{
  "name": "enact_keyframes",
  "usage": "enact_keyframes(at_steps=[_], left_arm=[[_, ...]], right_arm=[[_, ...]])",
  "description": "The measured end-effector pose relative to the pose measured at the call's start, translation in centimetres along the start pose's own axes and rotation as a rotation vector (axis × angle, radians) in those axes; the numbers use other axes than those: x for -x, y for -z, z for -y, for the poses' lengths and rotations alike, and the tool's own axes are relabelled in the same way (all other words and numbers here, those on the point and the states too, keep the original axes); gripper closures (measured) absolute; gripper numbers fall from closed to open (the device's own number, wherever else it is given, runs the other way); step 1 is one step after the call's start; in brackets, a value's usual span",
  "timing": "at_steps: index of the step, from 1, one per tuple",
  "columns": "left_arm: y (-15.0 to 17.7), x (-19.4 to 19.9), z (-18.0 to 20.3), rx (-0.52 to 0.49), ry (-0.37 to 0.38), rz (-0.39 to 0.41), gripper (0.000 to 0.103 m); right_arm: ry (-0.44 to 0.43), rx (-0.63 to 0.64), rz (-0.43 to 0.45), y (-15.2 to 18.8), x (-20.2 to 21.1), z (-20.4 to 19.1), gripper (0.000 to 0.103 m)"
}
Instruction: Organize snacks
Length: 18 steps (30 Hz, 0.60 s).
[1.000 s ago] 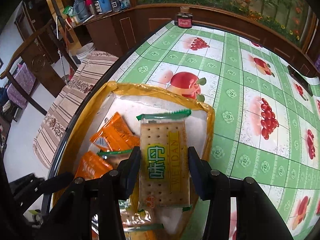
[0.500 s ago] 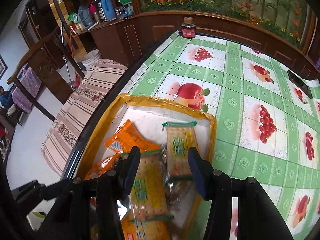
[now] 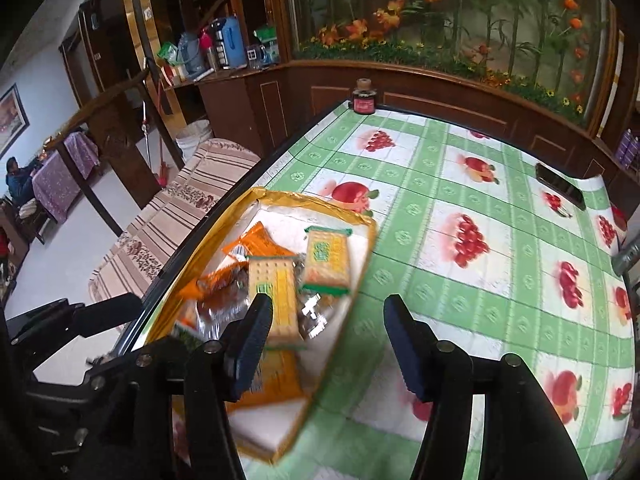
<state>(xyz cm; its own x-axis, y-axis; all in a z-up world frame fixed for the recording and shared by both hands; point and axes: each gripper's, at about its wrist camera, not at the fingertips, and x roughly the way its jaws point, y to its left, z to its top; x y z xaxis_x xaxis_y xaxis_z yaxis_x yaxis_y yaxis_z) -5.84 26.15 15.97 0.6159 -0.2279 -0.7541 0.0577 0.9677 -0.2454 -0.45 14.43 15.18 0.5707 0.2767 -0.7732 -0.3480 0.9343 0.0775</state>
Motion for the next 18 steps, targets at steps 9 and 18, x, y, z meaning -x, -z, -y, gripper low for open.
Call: enact_keyframes(at_steps=[9,18], left_arm=[[2.6,2.0,6.1,-0.027,-0.013,0.037,0.040],[4.2,3.4,11.0,-0.065,-0.005,0.074,0.040]], right_arm=[[0.054,0.028,0.058,3.5,5.6,4.1,0.041],[0.107,0.047,0.130,5.8,10.2,7.1,0.034]])
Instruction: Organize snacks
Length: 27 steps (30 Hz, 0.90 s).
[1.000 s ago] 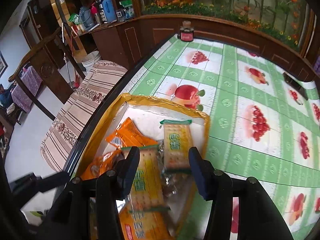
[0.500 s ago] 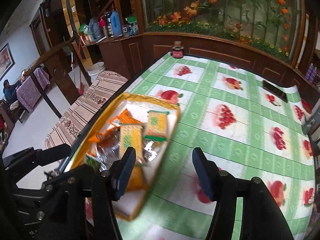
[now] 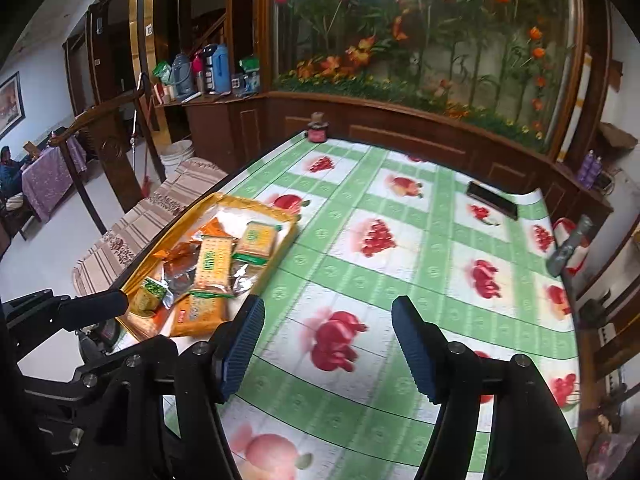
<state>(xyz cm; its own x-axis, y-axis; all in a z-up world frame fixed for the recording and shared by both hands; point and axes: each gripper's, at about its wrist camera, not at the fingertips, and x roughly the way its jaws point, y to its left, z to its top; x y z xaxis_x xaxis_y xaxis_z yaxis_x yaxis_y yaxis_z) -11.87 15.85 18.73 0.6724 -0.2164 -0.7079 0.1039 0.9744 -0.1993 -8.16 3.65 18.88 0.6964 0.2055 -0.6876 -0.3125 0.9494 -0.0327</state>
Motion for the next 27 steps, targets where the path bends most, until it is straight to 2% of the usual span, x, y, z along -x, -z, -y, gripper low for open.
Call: enact_keyframes(at_steps=[6,10,18,22,27], left_arm=[[0.3,1.3,2.1,-0.032,-0.015,0.044,0.039],[0.3,2.8,2.7,-0.060,-0.048,0.099,0.034],[0.2,4.9,1.6,-0.055,-0.112,0.168,0.031],[0.5,5.4,0.3,-0.026,-0.148,0.181,0.030],[0.9,4.6,-0.8,-0.003,-0.171,0.148,0.029]], right_arm=[[0.020,-0.017,0.023,0.8,1.7,1.8,0.032],[0.024,-0.016,0.042,1.0,2.5,2.1,0.029],[-0.007,0.006,0.061,0.6,2.6,0.8,0.025],[-0.034,0.029,0.055,0.8,2.3,-0.6,0.025],[-0.059,0.053,0.034,1.3,1.6,-1.8,0.024]])
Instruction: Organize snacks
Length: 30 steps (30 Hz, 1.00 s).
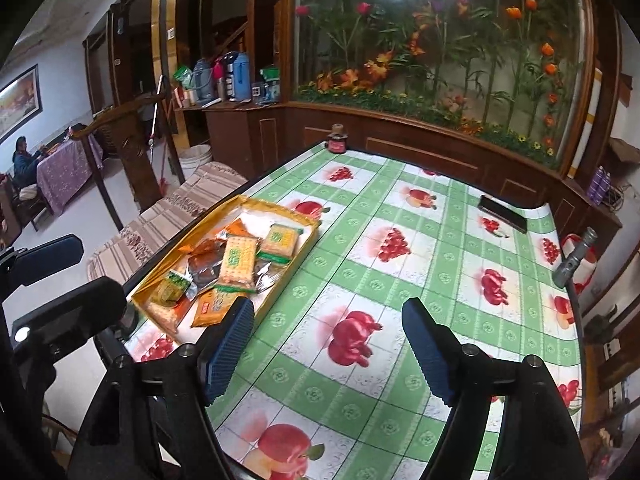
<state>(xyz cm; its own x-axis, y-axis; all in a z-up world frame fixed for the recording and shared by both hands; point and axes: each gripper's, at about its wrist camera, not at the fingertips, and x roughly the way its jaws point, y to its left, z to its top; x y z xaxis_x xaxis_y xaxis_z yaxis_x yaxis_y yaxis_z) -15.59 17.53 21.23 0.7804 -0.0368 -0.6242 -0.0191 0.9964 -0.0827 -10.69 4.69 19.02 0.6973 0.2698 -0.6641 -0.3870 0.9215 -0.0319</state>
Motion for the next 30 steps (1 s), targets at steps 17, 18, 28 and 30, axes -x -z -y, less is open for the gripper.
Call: enact_keyframes(at_steps=[17,18,28,30], left_arm=[[3.4,-4.4,-1.6,0.051,-0.150,-0.194,0.029],[3.6,-4.5,-1.7,0.050,-0.155,-0.200,0.029],[6.3,-6.8,-2.5,0.077,-0.185,-0.302,0.029],[6.7,-7.0,-2.7,0.082,-0.185,-0.313,0.029]], right_arm=[[0.005,0.008,-0.201,5.0,-3.9,-0.1,0.023],[0.004,0.016,-0.212,5.3,-4.1,-0.3,0.023],[-0.012,0.076,-0.292,7.4,-5.7,-1.7,0.023],[-0.015,0.079,-0.307,7.8,-6.0,-1.7,0.023]])
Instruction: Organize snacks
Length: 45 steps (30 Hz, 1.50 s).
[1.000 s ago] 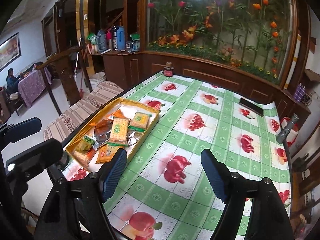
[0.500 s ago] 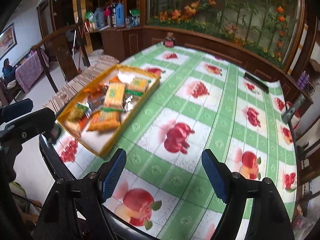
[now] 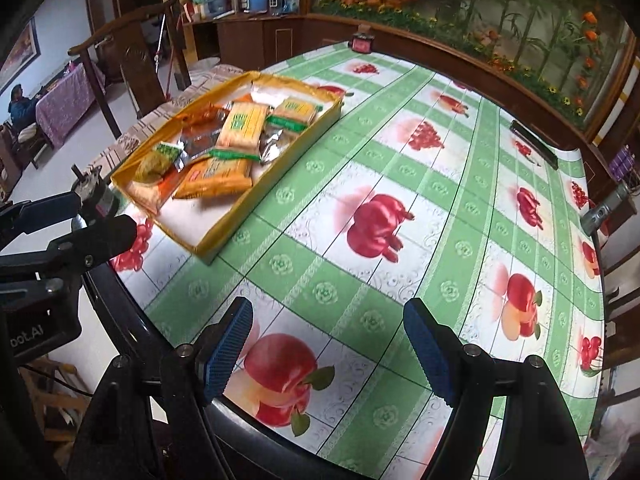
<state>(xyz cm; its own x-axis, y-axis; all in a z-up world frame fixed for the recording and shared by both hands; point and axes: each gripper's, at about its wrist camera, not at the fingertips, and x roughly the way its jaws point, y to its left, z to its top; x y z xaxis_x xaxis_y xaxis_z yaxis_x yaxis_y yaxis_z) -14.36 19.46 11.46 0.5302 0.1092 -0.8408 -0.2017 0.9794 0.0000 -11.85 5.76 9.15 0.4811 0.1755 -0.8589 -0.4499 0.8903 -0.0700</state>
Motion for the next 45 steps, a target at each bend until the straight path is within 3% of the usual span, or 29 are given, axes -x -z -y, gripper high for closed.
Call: enact_keyframes(at_steps=[6,10,15,17,20,23,27,30,33,37,45], left_arm=[[0.4,0.1,-0.1,-0.012,-0.037,0.012,0.029],[0.0,1.9,-0.2,-0.035,-0.085,0.096,0.029],[-0.3,7.1,-0.1,-0.059,-0.174,0.328,0.028],[-0.4,9.7,-0.2,-0.057,-0.224,0.437,0.012],[-0.6,12.9,-0.4,-0.051,-0.301,0.556,0.000],[-0.5,14.5,-1.0,-0.041,-0.346,0.616,0.000],[-0.4,14.7,-1.9,-0.003,-0.328,0.629,0.000],[-0.7,14.1,-2.2,0.005,-0.291,0.577,0.000],[-0.8,13.0,-2.2,0.003,-0.276,0.524,0.000],[-0.9,10.9,-3.1,0.053,-0.203,0.417,0.000],[-0.5,7.9,-3.9,0.085,-0.189,0.312,0.000]], right_arm=[[-0.011,0.002,-0.018,0.3,-0.6,-0.2,0.023],[-0.029,-0.001,0.019,0.0,0.2,-0.3,0.023],[-0.056,-0.007,0.095,-1.0,1.9,-0.6,0.023],[-0.071,-0.007,0.137,-1.4,2.9,-0.9,0.023],[-0.091,-0.003,0.198,-2.0,4.4,-1.4,0.023],[-0.116,0.008,0.263,-2.5,6.1,-2.1,0.023],[-0.136,0.033,0.321,-2.8,7.8,-3.1,0.023],[-0.147,0.044,0.337,-2.8,8.3,-3.6,0.023],[-0.154,0.051,0.323,-2.6,8.1,-4.1,0.023],[-0.163,0.073,0.290,-2.4,7.3,-4.9,0.023],[-0.164,0.097,0.244,-2.2,5.6,-5.9,0.023]])
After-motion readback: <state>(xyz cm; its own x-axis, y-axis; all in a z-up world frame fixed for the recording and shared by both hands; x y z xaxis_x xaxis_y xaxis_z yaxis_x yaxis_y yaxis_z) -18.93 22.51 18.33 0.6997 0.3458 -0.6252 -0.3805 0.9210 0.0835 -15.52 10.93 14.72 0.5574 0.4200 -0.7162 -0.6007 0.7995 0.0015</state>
